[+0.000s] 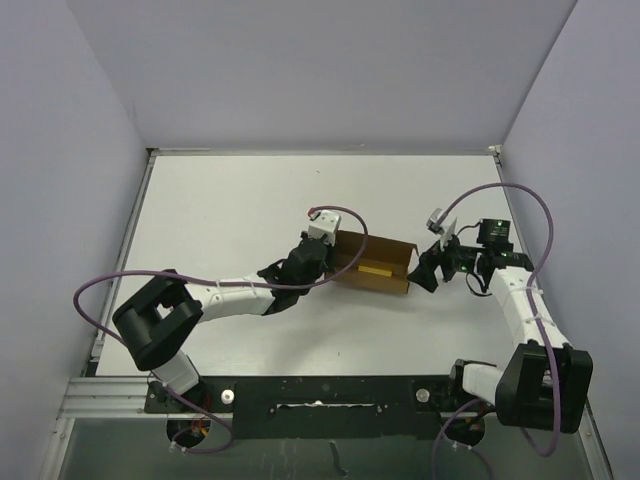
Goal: Fold the paper box
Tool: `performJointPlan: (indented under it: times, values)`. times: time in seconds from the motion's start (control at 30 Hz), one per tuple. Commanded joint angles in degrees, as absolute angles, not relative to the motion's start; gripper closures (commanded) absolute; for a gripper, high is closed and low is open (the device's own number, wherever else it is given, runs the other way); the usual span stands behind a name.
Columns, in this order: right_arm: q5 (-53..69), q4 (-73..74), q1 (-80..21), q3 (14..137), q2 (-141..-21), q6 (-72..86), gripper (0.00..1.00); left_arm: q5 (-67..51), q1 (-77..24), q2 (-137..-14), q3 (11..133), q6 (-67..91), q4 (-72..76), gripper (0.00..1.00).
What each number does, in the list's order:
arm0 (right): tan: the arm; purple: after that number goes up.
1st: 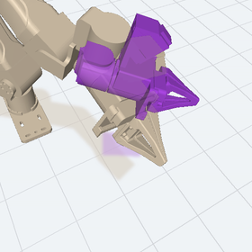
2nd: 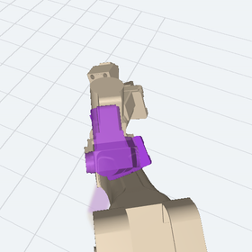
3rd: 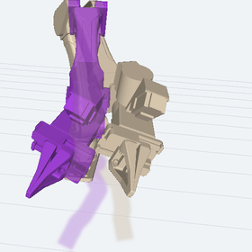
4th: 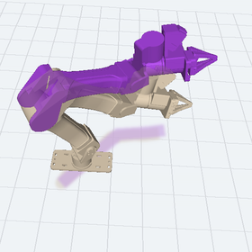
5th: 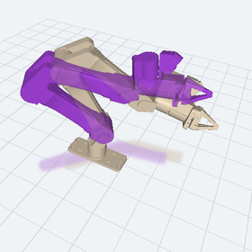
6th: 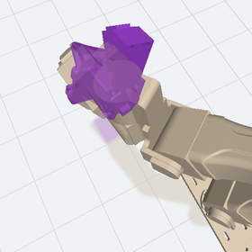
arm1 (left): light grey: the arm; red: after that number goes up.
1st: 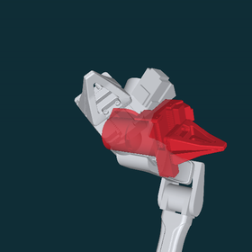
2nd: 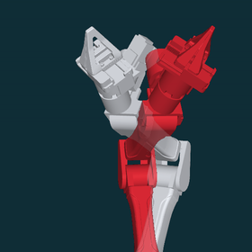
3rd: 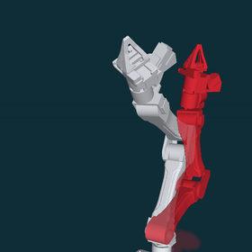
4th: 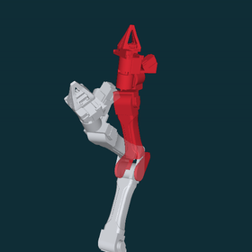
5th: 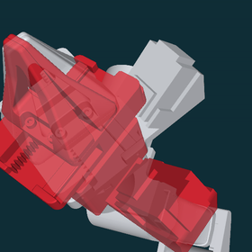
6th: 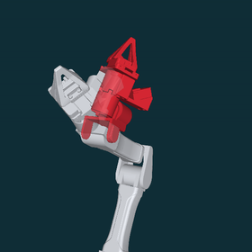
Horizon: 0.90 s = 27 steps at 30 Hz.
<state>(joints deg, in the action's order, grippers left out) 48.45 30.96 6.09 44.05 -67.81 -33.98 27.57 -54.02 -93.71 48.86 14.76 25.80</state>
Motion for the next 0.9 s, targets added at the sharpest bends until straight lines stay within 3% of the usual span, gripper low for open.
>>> performJointPlan:
  times: [0.0,0.17,0.4,0.6,0.87]
  values:
    - [56.73,38.26,10.64,47.94,-63.59,-42.5,0.13,26.72,-54.66,-91.92,49.1,14.42,28.56,1.0]
    - [63.44,46.29,13.44,52.17,-62.54,-49.6,0.13,26.59,-54.93,-92.19,48.96,14.33,28.73,1.0]
    - [64.18,48.17,10.77,60.11,-65.64,-45.8,0.12,26.35,-55.19,-92.34,48.79,14.33,29.31,1.0]
    - [49.78,43.85,-0.46,63.66,-69.09,-42.27,0.22,26.41,-55.37,-92.5,48.87,14.33,29.44,1.0]
    - [40.29,41.33,-6.02,64.64,-73.8,-42.71,0.41,26.66,-55.46,-92.29,48.53,14.07,29.53,1.0]
